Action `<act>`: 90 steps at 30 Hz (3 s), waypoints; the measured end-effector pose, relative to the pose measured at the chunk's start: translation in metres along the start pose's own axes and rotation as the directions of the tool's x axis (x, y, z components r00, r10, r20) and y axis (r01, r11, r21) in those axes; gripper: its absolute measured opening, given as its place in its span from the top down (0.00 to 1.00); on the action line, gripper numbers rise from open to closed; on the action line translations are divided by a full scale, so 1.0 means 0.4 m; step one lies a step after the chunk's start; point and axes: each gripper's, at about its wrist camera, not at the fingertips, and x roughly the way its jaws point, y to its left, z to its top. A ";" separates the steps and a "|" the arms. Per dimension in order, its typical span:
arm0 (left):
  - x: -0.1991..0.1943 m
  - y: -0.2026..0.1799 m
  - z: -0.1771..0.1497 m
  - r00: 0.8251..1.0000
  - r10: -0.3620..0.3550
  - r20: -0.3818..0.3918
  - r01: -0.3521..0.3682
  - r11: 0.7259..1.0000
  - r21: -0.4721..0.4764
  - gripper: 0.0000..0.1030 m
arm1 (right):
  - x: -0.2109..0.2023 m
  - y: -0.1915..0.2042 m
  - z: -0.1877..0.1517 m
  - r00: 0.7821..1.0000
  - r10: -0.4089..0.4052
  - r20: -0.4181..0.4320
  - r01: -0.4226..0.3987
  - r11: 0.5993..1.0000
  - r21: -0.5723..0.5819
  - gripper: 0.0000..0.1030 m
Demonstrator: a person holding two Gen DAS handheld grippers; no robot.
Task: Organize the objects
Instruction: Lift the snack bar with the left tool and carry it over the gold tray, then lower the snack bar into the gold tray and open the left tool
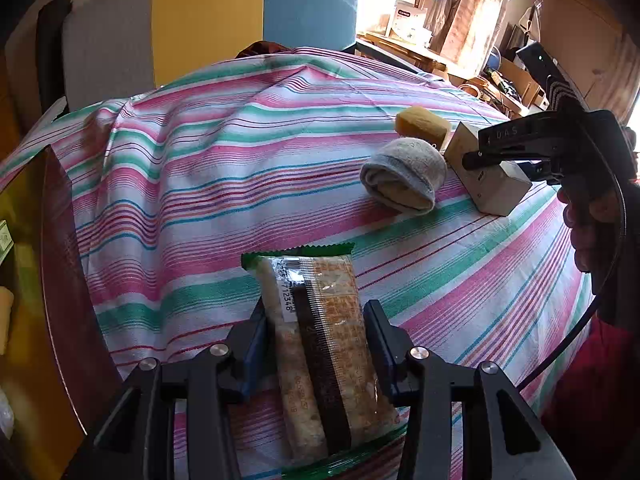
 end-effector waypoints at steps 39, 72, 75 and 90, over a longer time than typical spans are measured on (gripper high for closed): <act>-0.320 0.098 -0.035 0.957 0.216 0.192 -0.195 0.973 -0.120 0.61 | 0.010 -0.008 -0.012 1.000 -0.029 0.004 0.029 0.999 0.014 0.51; -0.343 0.469 -0.058 0.979 0.172 0.105 -0.093 0.847 -0.523 0.61 | -0.093 0.054 -0.008 0.980 0.013 0.200 0.000 0.998 -0.067 0.51; -0.290 0.497 0.004 0.977 0.202 0.066 -0.140 0.848 -0.512 0.61 | -0.094 0.056 -0.007 0.979 0.024 0.200 -0.010 0.997 -0.071 0.51; -0.127 0.589 0.140 0.921 0.387 -0.035 -0.364 0.828 -0.427 0.56 | -0.082 0.072 -0.004 0.981 0.039 0.191 -0.020 0.995 -0.100 0.51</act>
